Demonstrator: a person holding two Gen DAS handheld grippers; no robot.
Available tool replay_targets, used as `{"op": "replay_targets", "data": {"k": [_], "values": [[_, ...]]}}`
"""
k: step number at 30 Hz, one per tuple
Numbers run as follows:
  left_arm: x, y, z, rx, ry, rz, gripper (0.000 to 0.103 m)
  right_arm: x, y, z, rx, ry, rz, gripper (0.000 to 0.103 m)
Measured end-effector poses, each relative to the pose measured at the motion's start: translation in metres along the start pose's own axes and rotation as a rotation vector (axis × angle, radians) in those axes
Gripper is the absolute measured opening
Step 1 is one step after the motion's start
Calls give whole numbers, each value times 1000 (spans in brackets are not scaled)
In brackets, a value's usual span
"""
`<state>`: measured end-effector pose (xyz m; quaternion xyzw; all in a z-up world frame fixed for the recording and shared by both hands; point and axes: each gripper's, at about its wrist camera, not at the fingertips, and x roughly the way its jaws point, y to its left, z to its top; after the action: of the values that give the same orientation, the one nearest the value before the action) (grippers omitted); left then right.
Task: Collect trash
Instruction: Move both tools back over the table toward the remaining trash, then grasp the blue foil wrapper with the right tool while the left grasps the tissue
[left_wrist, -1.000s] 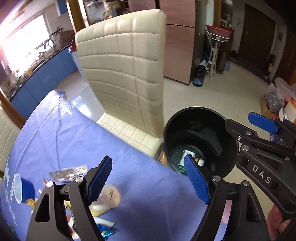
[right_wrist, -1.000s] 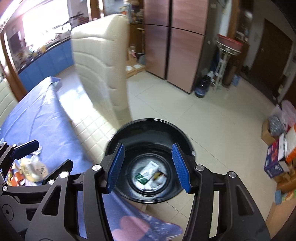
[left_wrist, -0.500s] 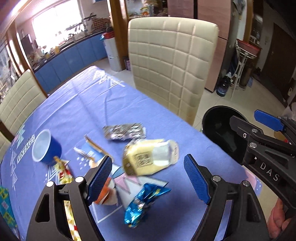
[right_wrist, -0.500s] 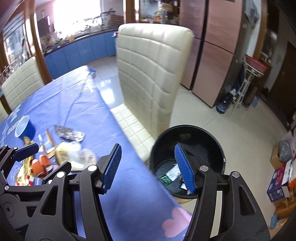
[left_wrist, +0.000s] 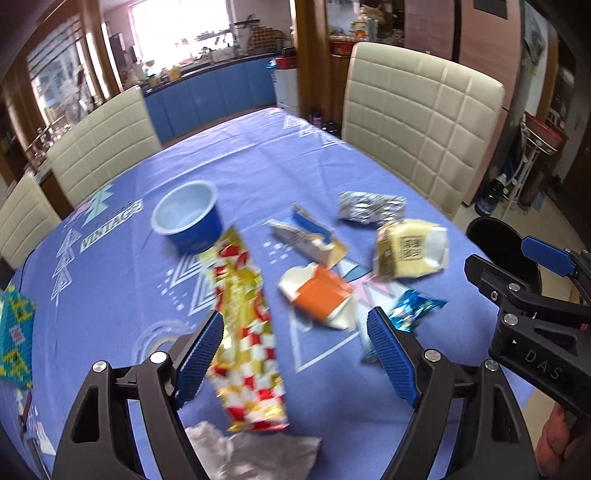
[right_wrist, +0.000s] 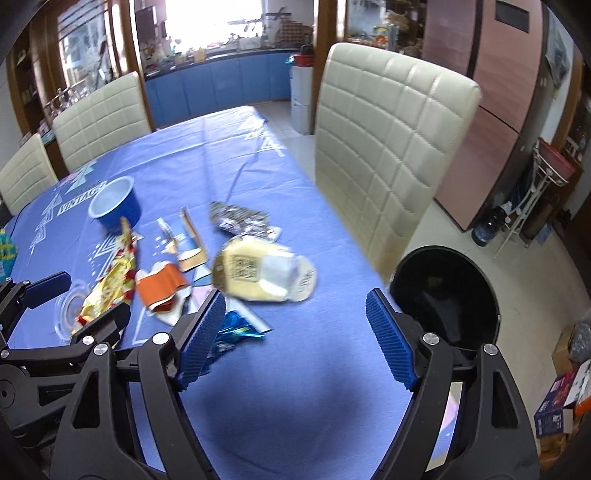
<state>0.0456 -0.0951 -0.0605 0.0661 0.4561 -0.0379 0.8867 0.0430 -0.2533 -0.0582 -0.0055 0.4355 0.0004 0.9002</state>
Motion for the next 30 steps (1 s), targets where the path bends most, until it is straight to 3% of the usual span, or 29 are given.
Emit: {"op": "replay_targets", "data": {"k": [13,21,30], "values": [[3,72,-64,-166,88,55,78,26,56,-27,-95,87,57,82],[2,73,-96,-194,117,-22,78,46,68,-40,-106,139,78,84],[-7,68,-108,-186,102,-45,78,50,71,-41,-104,143,89,86]]}}
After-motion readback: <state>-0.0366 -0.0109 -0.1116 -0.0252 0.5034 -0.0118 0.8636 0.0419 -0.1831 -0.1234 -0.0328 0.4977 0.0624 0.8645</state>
